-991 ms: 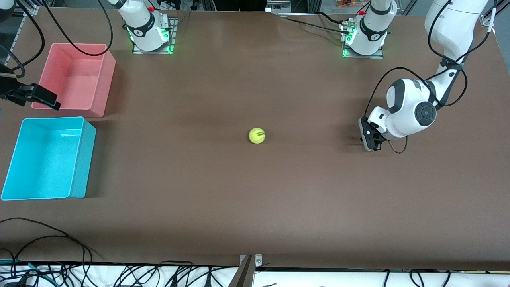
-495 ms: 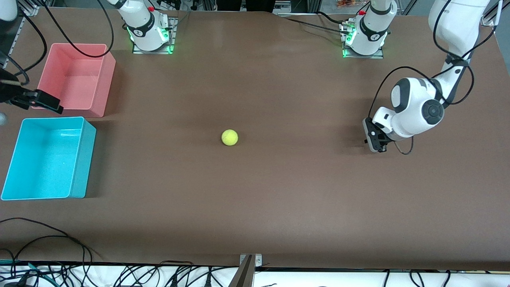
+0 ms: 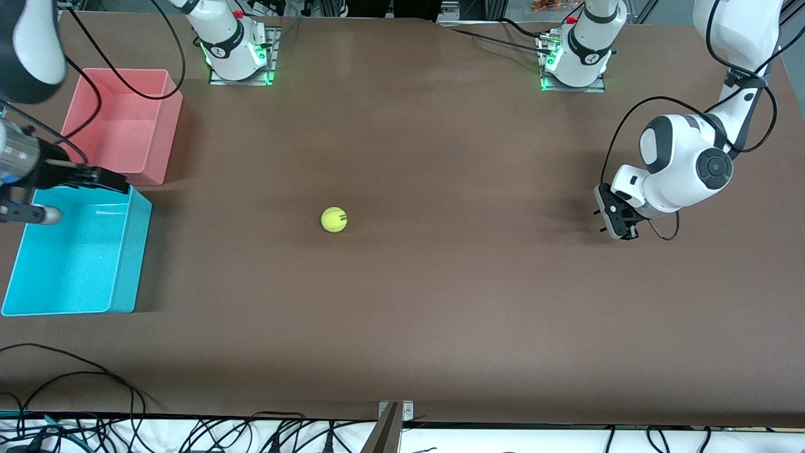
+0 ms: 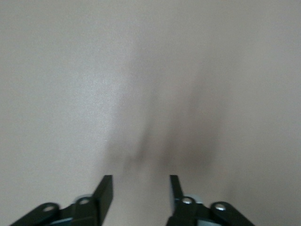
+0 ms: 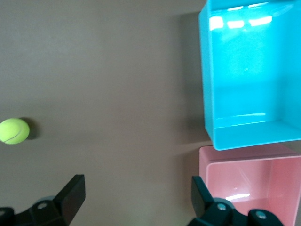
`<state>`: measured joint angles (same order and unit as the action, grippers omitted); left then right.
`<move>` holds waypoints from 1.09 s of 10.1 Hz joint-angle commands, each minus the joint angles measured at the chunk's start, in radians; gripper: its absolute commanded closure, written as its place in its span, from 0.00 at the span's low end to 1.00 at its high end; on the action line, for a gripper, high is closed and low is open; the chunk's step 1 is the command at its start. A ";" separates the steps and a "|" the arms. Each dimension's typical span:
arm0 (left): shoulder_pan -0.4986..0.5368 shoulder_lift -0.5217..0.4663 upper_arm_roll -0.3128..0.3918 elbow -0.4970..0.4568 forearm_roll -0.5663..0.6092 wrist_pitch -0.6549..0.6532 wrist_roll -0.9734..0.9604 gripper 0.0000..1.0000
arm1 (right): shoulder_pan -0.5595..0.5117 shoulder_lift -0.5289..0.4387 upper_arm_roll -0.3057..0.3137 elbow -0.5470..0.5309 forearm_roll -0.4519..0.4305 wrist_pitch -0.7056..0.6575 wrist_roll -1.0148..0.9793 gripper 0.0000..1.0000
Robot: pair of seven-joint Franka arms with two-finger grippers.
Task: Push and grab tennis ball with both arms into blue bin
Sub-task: 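Reach the right gripper to the ball while the left gripper withdraws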
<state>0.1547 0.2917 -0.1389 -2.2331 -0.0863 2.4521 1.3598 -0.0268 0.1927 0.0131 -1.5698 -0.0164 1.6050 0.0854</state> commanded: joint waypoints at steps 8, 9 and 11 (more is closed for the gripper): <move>0.019 -0.221 0.061 0.073 0.020 -0.193 -0.048 0.00 | 0.301 0.238 0.008 -0.036 0.068 0.273 0.158 0.00; 0.019 -0.224 0.093 0.161 0.013 -0.328 -0.050 0.00 | 0.324 0.278 0.010 -0.035 0.076 0.344 0.203 0.00; 0.014 -0.235 0.094 0.242 0.022 -0.407 -0.070 0.00 | 0.372 0.341 0.008 -0.030 0.075 0.439 0.319 0.00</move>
<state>0.1724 0.0670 -0.0525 -2.0731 -0.0812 2.1313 1.3239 0.3038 0.4751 0.0260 -1.6135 0.0413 1.9680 0.2982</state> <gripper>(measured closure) 0.000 0.000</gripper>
